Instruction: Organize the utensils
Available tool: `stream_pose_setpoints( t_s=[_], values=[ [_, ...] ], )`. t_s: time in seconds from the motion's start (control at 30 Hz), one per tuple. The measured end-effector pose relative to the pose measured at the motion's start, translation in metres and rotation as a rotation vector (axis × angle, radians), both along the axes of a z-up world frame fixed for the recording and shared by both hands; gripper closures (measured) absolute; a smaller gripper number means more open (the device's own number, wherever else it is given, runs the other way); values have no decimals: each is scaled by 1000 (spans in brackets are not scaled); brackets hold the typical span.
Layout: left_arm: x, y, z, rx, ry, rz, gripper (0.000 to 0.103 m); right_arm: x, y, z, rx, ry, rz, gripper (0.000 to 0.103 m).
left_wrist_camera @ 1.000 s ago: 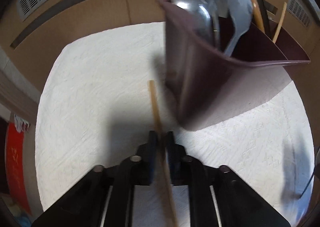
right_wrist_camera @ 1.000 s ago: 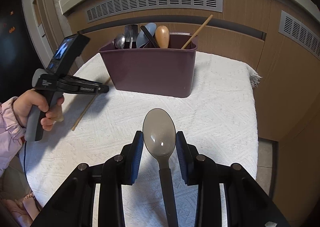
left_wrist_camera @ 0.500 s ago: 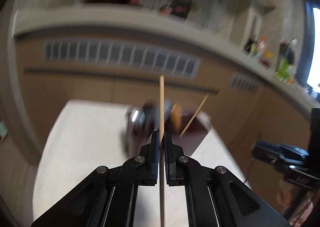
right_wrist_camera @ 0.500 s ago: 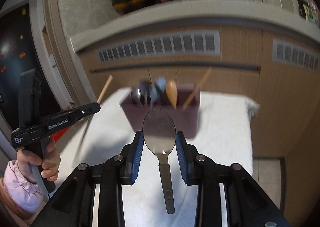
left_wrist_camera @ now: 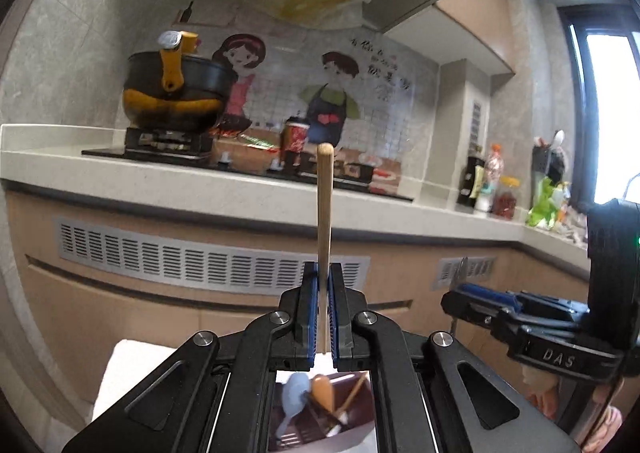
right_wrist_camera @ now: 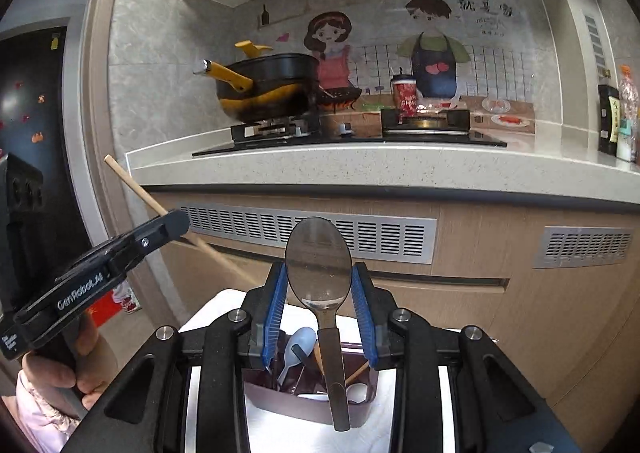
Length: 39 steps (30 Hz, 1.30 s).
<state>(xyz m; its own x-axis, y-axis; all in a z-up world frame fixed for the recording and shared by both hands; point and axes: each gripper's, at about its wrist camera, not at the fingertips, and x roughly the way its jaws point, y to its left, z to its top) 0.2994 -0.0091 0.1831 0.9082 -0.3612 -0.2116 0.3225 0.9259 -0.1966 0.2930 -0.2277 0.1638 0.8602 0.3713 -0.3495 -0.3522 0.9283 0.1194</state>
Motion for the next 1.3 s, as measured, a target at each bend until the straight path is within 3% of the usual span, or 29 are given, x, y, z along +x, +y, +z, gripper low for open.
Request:
stream_pose_setpoints(
  t_s=[0.33,0.63,0.67,0.7,0.77,0.9,1.03,1.17,1.23,1.3],
  values=[
    [13,1,-65,22,142,-1,98,36,11,-27,11,54,-22,73],
    [26,0,-105,38,286,-10,95,67,20,-57,-5,80,-62,70],
    [29,-1,-109,35,311,-18,93,70,20,-62,-11,104,-53,66],
    [33,-2,-113,38,337,-24,89,72,20,-68,-15,133,-44,54],
    [37,-3,-121,40,373,-16,63,69,17,-75,-6,147,-54,45],
    [25,3,-123,22,382,17,58,41,5,-81,8,150,-97,34],
    [-13,13,-118,-10,378,62,49,0,-3,-86,-1,152,-132,26],
    [-72,8,-113,55,347,96,33,-51,-6,-91,-33,157,-160,16],
    [-99,5,-116,89,345,101,28,-79,-5,-97,-50,167,-167,6],
    [-125,2,-121,131,349,122,25,-103,-3,-105,-69,183,-181,4]
  ],
)
